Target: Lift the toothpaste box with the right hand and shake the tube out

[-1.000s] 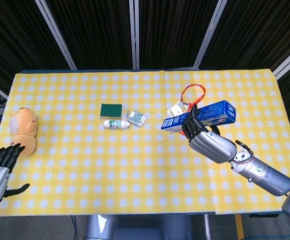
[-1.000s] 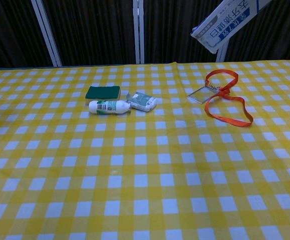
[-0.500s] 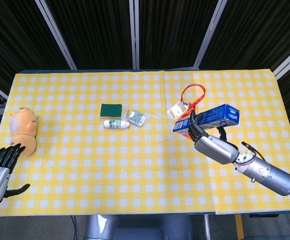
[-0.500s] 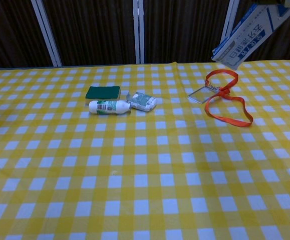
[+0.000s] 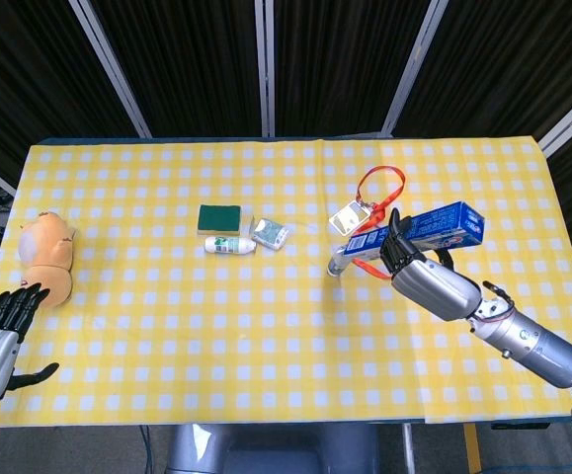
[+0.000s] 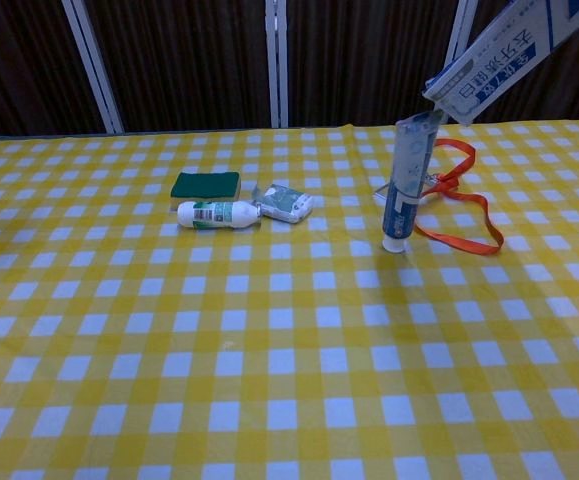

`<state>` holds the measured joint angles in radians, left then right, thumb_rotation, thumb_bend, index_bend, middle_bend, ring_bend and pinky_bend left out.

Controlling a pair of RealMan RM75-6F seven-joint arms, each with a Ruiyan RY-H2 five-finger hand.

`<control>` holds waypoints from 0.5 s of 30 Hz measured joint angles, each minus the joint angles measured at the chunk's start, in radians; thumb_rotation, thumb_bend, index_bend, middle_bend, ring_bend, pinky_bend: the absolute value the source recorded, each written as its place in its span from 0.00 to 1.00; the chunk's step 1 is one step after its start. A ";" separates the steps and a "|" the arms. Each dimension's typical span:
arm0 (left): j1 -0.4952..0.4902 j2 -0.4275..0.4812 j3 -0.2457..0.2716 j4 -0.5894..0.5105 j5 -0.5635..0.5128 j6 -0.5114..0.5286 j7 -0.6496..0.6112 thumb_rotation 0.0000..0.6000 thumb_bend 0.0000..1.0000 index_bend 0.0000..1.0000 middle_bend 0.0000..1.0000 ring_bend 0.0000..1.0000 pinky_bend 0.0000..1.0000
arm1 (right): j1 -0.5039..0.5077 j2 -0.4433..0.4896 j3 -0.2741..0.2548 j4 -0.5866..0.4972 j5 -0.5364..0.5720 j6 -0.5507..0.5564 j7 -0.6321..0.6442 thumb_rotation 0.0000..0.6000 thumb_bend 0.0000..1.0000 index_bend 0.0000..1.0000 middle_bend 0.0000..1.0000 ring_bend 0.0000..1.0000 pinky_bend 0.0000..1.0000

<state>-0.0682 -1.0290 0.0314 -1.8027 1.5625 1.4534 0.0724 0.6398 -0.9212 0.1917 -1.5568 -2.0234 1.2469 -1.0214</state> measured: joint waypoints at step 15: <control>0.000 0.000 0.005 -0.005 0.006 -0.003 0.000 1.00 0.00 0.00 0.00 0.00 0.00 | -0.105 -0.081 0.048 -0.092 0.363 0.119 0.401 1.00 0.46 0.50 0.47 0.37 0.27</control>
<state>-0.0684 -1.0288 0.0362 -1.8078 1.5681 1.4502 0.0722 0.5352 -1.0027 0.2397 -1.6483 -1.6602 1.3658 -0.6205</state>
